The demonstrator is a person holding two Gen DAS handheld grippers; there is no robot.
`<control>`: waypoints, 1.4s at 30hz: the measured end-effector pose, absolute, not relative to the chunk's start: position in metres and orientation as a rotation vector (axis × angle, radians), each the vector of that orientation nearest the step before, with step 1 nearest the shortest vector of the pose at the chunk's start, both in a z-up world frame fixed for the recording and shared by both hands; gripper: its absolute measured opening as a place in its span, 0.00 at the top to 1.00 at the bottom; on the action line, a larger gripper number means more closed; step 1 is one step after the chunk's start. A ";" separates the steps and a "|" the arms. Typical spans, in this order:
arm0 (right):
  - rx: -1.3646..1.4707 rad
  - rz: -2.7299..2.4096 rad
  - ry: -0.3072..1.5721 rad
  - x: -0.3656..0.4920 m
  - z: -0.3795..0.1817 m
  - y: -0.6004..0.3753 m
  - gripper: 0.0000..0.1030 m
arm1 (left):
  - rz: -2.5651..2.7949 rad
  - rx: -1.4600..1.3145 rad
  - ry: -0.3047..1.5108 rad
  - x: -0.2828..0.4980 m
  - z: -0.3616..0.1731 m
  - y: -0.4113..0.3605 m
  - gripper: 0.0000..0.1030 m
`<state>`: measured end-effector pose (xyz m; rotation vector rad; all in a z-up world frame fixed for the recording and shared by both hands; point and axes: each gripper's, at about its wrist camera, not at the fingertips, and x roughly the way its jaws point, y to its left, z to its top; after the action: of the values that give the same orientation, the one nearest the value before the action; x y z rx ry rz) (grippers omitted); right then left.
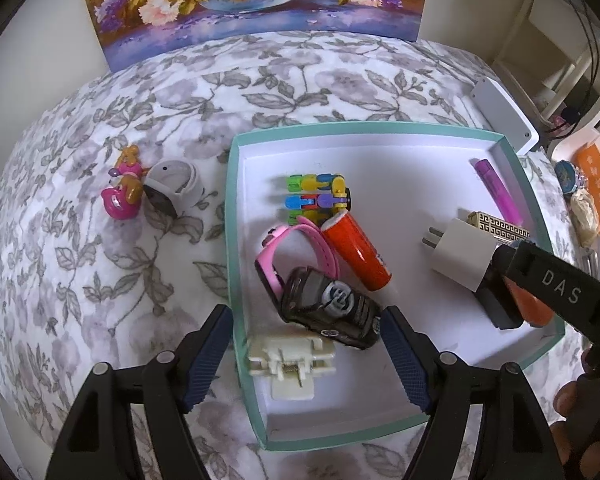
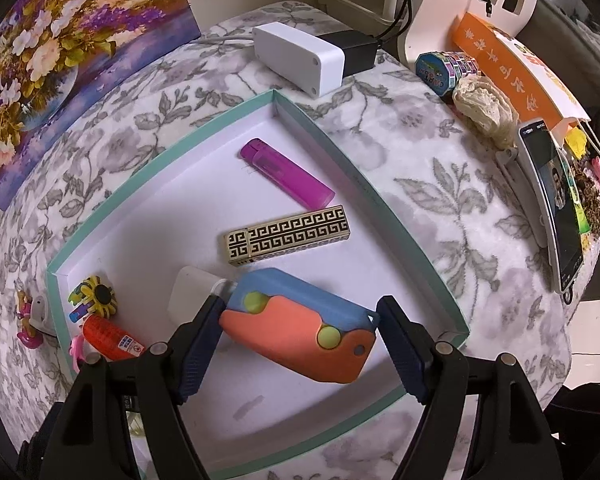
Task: Organize rigid objects
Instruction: 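Lower the car and case into the tray and open both tools, then move both tools toward the pink dog figure and white watch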
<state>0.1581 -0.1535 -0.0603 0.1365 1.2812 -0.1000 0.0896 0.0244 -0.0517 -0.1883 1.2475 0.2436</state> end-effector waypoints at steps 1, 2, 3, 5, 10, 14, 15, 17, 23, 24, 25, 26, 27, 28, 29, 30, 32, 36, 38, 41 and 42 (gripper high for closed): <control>0.136 -0.100 1.280 0.158 -0.060 -0.153 0.23 | 0.244 -0.190 1.245 0.089 -0.051 0.025 0.21; 0.135 -0.100 1.276 0.158 -0.059 -0.153 0.23 | 0.244 -0.194 1.241 0.089 -0.049 0.026 0.21; 0.132 -0.099 1.271 0.158 -0.057 -0.153 0.21 | 0.243 -0.198 1.238 0.089 -0.048 0.027 0.21; 0.130 -0.100 1.261 0.157 -0.054 -0.152 0.18 | 0.244 -0.208 1.233 0.089 -0.045 0.031 0.21; 0.137 -0.082 1.233 0.155 -0.043 -0.150 0.18 | 0.258 -0.226 1.218 0.088 -0.039 0.042 0.20; 0.121 -0.064 1.213 0.152 -0.036 -0.142 0.18 | 0.282 -0.263 1.190 0.085 -0.032 0.056 0.03; 0.118 -0.058 1.211 0.152 -0.035 -0.140 0.18 | 0.287 -0.271 1.184 0.084 -0.030 0.060 0.02; 0.109 -0.043 1.205 0.150 -0.032 -0.133 0.18 | 0.304 -0.299 1.171 0.083 -0.026 0.071 0.02; 0.069 -0.006 1.181 0.144 -0.023 -0.113 0.18 | 0.387 -0.380 1.133 0.076 -0.019 0.112 0.00; 0.057 0.005 1.175 0.142 -0.021 -0.108 0.18 | 0.402 -0.388 1.128 0.074 -0.019 0.118 0.00; 0.046 0.015 1.171 0.140 -0.020 -0.102 0.18 | 0.420 -0.398 1.122 0.072 -0.018 0.126 0.00; 0.032 0.030 1.166 0.138 -0.018 -0.094 0.18 | 0.443 -0.408 1.114 0.069 -0.017 0.135 0.00; 0.023 0.040 1.164 0.136 -0.018 -0.089 0.18 | 0.459 -0.414 1.109 0.067 -0.017 0.141 0.00; 0.016 0.049 1.163 0.135 -0.017 -0.084 0.18 | 0.480 -0.420 1.102 0.064 -0.016 0.148 0.00; 0.007 0.063 1.162 0.132 -0.017 -0.076 0.18 | 0.502 -0.425 1.095 0.062 -0.015 0.156 0.00; 0.002 0.073 1.163 0.131 -0.017 -0.071 0.18 | 0.520 -0.429 1.091 0.060 -0.015 0.162 0.00; -0.010 0.096 1.166 0.127 -0.018 -0.058 0.18 | 0.562 -0.445 1.078 0.053 -0.012 0.178 0.00; -0.042 0.131 1.163 0.120 -0.017 -0.035 0.18 | 0.596 -0.470 1.061 0.043 -0.008 0.199 0.00; -0.056 0.140 1.160 0.117 -0.017 -0.026 0.18 | 0.605 -0.481 1.052 0.039 -0.006 0.209 0.00; -0.076 0.154 1.158 0.113 -0.017 -0.012 0.18 | 0.606 -0.497 1.048 0.035 -0.005 0.217 0.00; -0.081 0.156 1.158 0.113 -0.017 -0.008 0.18 | 0.604 -0.502 1.049 0.035 -0.005 0.219 0.00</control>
<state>0.1126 -0.0085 -0.0173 -0.0810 1.1579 0.1564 0.0345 0.2195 -0.0051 -0.5022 1.0492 0.6043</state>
